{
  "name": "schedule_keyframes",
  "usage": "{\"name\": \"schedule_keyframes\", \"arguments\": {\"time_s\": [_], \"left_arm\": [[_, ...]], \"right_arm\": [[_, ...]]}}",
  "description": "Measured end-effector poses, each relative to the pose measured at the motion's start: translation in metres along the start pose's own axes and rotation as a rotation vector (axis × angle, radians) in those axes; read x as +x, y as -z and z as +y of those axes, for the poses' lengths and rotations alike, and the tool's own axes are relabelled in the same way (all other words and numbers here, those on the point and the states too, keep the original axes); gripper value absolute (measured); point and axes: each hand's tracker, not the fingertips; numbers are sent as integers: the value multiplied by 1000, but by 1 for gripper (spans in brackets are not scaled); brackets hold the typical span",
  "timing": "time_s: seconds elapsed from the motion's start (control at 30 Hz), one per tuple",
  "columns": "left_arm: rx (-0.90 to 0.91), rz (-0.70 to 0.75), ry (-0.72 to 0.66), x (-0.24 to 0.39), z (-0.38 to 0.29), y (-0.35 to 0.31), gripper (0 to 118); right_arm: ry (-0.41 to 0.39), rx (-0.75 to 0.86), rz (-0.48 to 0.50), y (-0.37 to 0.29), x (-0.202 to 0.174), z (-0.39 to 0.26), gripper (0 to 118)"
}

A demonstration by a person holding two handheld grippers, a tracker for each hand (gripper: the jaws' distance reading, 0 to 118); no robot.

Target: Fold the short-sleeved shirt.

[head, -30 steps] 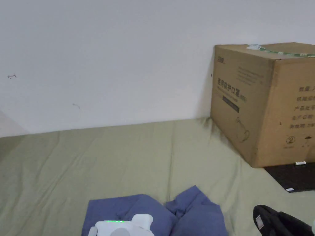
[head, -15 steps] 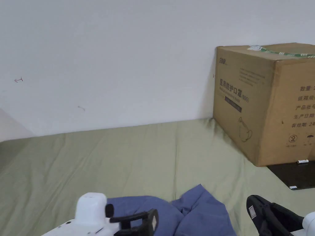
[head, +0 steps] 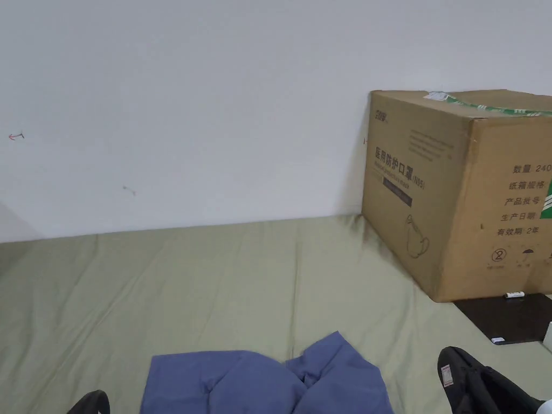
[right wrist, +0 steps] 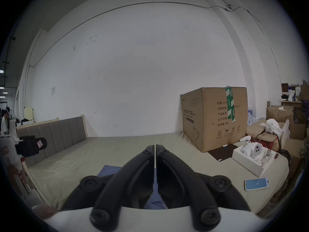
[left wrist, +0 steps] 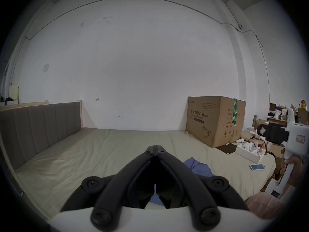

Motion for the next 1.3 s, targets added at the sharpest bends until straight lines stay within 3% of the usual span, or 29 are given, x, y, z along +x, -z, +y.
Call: {"name": "schedule_keyframes", "arguments": {"time_s": [0.1, 0.3, 0.4, 0.43, 0.5, 0.53, 0.57, 0.73, 0.8, 0.87, 0.9, 1.0, 1.1, 1.13, 1.2, 1.3], "left_arm": [[-75, -62, -71, -18, 14, 51, 0], [-738, -144, -95, -86, -22, 274, 0], [-769, -51, -115, -112, -63, 349, 3], [-755, -61, -130, -116, -72, 365, 17], [-817, -38, -128, -116, -102, 390, 110], [-776, -64, -149, -117, -109, 404, 114], [-787, -47, -129, -114, -120, 417, 108], [-924, 20, 36, -106, -178, 435, 112], [-994, -20, 64, -100, -202, 437, 111], [-831, 16, 116, -92, -199, 419, 110], [-867, 13, 104, -92, -198, 420, 108], [-821, -14, 101, -96, -182, 413, 80], [-795, -20, 109, -97, -166, 404, 5], [-781, -9, 108, -101, -164, 400, 2], [-746, -101, -29, -107, -152, 389, 2], [-603, -82, 2, -111, -125, 356, 2]], "right_arm": [[4, -26, 7, 13, 1, 0, 2], [20, -153, 25, 48, 6, -16, 2], [5, -208, 21, 71, 8, -28, 2], [1, -225, 22, 78, 9, -32, 2], [-14, -271, 14, 92, 10, -40, 2], [-15, -287, 13, 97, 11, -44, 2], [-13, -299, 13, 101, 11, -48, 2], [-5, -380, 29, 117, 11, -67, 2], [-8, -388, 39, 119, 10, -71, 2], [-16, -394, 42, 121, 8, -73, 2], [-18, -395, 42, 120, 8, -74, 2], [0, -398, 55, 120, 9, -73, 2], [8, -391, 55, 119, 11, -69, 2], [18, -383, 59, 119, 12, -67, 2], [77, -360, 85, 127, 18, -60, 2], [134, -328, 128, 156, 35, -47, 2]]}}
